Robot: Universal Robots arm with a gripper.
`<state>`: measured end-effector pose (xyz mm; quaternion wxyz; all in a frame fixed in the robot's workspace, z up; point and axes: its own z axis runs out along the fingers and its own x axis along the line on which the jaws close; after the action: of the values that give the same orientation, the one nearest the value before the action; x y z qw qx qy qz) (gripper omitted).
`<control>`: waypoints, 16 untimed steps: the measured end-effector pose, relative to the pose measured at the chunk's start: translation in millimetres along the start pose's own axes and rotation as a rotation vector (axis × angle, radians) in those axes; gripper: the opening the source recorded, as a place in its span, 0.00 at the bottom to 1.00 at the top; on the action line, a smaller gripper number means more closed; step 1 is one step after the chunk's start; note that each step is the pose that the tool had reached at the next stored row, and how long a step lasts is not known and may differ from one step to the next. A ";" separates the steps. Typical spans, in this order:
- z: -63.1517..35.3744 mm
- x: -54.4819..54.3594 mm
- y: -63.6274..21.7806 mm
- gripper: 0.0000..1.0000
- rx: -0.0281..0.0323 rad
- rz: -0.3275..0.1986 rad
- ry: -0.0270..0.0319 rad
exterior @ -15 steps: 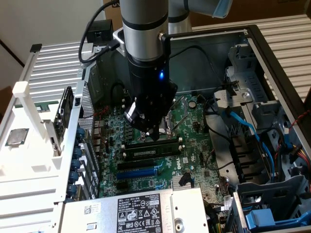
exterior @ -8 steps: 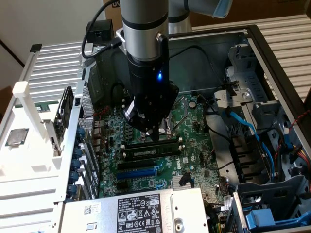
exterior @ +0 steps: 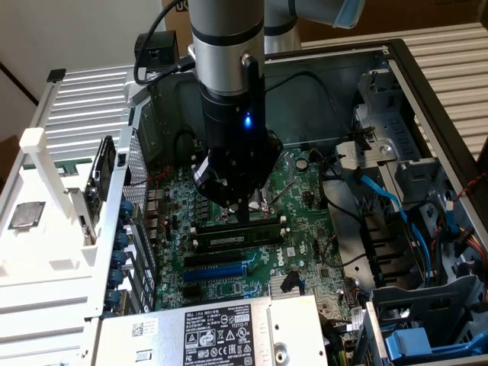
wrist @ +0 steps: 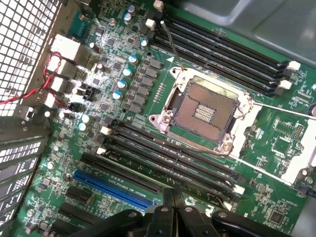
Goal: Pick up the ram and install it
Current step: 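Press down the ram until it locks into place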
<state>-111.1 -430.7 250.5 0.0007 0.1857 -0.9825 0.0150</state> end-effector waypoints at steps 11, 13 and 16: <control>0.1 0.0 0.0 0.10 0.0040 0.185 0.0077; 0.1 0.0 0.0 0.10 0.0039 0.224 0.0090; 0.1 0.0 0.0 0.10 0.0036 0.248 0.0097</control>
<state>-111.1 -430.7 250.4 0.0032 0.0628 -0.9979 0.0177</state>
